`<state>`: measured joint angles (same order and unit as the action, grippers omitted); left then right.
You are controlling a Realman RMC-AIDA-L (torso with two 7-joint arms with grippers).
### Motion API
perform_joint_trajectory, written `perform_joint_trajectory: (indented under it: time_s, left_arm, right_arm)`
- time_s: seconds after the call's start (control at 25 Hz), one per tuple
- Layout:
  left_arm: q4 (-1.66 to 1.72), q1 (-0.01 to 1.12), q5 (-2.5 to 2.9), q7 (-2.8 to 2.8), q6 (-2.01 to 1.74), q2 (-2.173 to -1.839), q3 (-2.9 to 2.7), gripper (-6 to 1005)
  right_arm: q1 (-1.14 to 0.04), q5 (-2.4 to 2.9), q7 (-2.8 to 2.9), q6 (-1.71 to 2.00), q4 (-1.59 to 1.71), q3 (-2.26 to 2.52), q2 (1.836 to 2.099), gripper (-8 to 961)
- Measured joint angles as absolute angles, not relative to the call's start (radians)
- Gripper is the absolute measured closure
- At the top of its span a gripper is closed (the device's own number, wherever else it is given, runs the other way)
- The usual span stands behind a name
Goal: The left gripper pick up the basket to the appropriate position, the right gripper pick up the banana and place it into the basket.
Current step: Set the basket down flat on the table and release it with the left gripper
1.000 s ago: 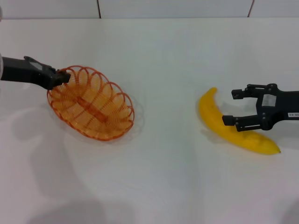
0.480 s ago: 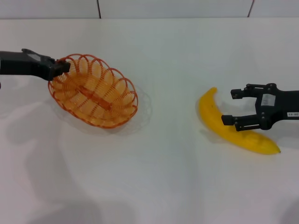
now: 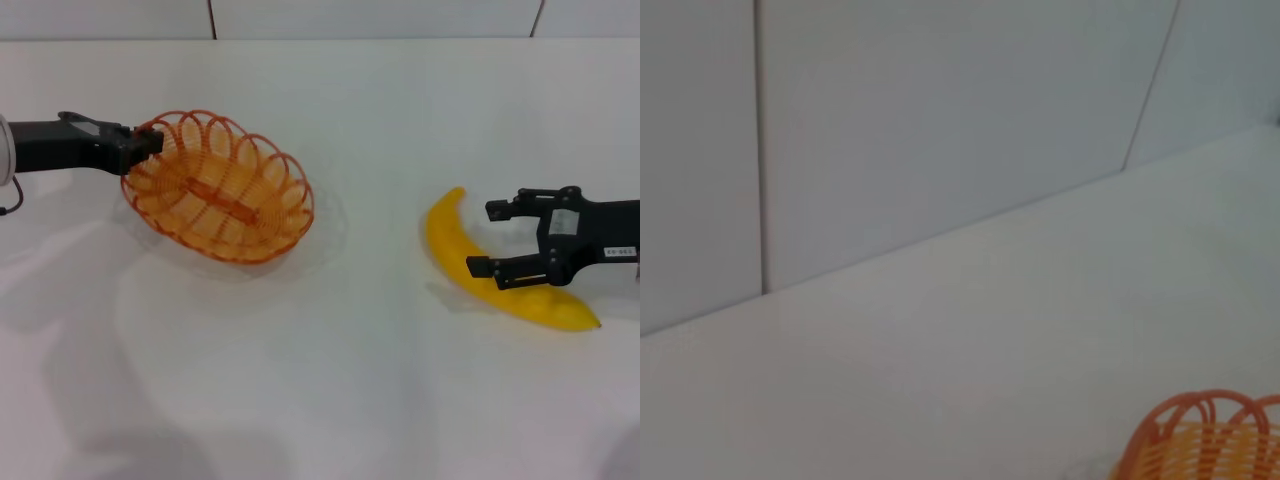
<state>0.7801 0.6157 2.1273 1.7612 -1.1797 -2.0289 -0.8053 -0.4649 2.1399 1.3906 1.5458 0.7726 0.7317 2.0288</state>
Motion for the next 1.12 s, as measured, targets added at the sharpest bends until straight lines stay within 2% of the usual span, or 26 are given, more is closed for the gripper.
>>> perform_joint_trajectory:
  time_s: [1.12]
  left_arm:
    - [0.561,0.604,1.909,1.633,-1.033,-2.029,-0.791,912]
  right_arm:
    - [-0.477,2.131,1.397,1.543,0.778,0.747,2.031,62]
